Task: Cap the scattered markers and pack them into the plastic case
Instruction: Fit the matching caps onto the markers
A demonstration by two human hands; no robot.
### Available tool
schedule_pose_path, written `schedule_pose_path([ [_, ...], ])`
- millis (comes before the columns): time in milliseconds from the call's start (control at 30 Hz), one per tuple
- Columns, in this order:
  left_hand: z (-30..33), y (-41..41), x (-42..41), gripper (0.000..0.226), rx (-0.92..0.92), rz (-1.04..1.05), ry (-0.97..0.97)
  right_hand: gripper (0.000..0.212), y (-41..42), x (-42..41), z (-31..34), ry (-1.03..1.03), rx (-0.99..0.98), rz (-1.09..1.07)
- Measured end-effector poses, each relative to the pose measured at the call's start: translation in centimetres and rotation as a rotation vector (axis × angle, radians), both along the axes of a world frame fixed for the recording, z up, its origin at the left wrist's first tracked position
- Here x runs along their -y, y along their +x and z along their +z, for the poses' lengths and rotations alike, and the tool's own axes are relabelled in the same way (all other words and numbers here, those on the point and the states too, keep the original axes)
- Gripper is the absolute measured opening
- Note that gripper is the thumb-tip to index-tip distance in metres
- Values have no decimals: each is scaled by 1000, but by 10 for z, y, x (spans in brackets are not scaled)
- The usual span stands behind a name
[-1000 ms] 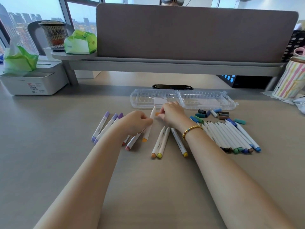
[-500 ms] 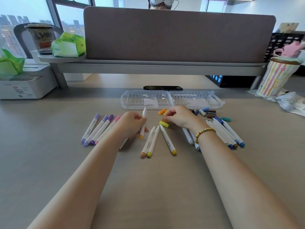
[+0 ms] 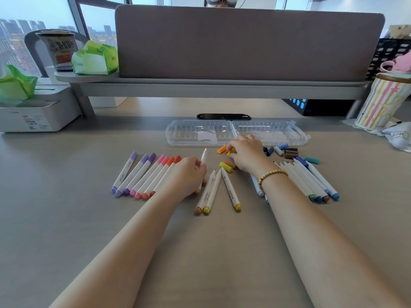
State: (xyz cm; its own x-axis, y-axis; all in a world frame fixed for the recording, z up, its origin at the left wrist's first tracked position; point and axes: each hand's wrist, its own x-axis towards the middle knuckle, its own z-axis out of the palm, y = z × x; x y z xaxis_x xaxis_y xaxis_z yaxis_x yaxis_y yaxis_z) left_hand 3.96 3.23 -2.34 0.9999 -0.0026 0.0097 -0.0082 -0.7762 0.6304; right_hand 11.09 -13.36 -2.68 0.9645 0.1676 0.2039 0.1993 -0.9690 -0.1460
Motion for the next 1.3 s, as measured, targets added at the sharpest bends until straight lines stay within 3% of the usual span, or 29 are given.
schedule_pose_path([
  [233, -5, 3, 4, 28, 9, -7, 7, 17, -2, 5, 1, 12, -25, 21],
  [367, -5, 5, 1, 26, -19, -6, -118, 25, 0, 0, 4, 71, -27, 44],
  [500, -3, 5, 0, 18, -29, -6, -162, 34, 8, -8, 7, -117, 37, 115],
  [700, -2, 4, -3, 21, -45, 7, -216, 19, 11, -17, 17, -318, 57, 164],
  [833, 0, 3, -4, 21, -62, 4, -218, 21, 8, -20, 19, -364, 27, 146],
  [900, 0, 2, -4, 22, -64, 0, -228, 23, 7, -18, 19, -190, 13, 96],
  [1033, 1, 0, -4, 21, -61, 2, -285, 37, -9, -17, 19, 589, -53, 54],
  [1133, 0, 0, -4, 26, -15, -3, -249, 22, -21, -18, 22, 1069, -125, -13],
  [1200, 0, -1, -4, 28, 20, -19, -220, 13, -25, -15, 23, 1266, -199, -82],
  [1300, 0, -1, -4, 27, 58, -37, -219, 14, -26, -10, 20, 1397, -276, -121],
])
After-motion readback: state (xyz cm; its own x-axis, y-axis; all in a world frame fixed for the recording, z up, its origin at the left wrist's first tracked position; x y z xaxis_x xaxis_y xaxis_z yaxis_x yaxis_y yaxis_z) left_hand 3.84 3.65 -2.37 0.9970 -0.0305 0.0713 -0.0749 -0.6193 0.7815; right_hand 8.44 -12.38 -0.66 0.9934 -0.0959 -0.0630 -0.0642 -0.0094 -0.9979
